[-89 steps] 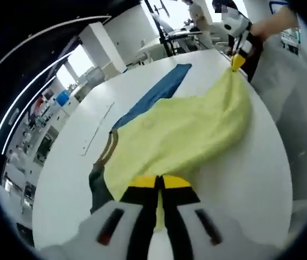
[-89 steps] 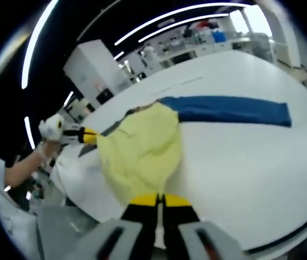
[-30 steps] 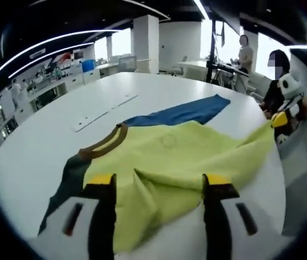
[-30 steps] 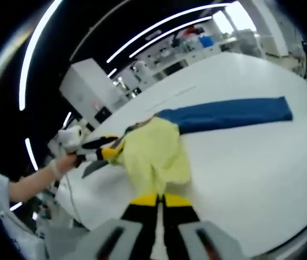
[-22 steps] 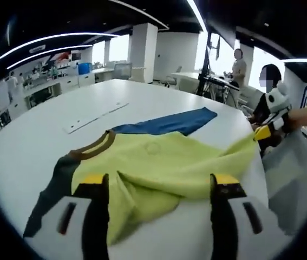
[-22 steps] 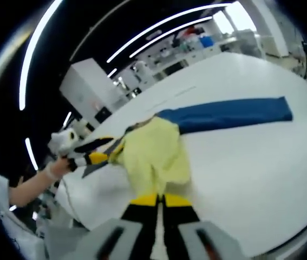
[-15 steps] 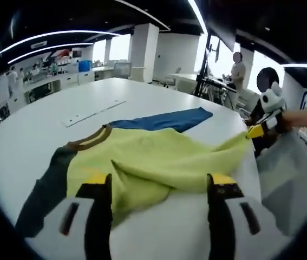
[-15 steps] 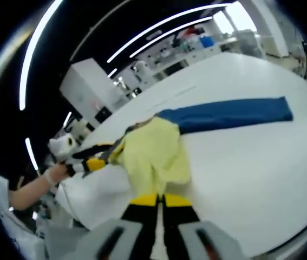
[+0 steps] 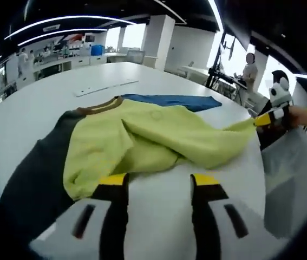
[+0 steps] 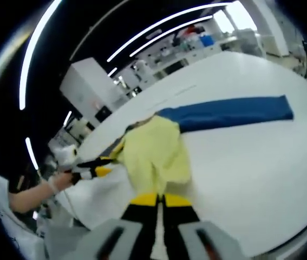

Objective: Fold the garment on the visible template until the final outline fits inside the template.

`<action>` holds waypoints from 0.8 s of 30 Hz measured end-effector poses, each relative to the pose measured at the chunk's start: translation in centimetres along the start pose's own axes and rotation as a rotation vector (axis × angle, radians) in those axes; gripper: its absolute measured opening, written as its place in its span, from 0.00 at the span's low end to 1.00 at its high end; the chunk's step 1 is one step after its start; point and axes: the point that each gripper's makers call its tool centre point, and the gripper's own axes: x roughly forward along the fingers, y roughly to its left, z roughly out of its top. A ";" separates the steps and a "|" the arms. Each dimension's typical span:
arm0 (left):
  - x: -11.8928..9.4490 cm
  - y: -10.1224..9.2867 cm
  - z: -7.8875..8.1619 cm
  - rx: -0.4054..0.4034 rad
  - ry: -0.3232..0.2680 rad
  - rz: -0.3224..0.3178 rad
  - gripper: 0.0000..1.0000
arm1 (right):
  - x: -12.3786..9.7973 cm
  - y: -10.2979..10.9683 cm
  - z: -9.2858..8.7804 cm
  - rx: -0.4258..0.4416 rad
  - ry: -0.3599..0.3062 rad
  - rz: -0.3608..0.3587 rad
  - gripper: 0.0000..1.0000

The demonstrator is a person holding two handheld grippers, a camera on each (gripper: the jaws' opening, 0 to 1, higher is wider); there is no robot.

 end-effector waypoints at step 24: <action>1.5 3.4 0.1 -0.081 -0.067 0.121 0.10 | 0.1 -0.1 -0.1 0.006 0.002 -0.002 0.00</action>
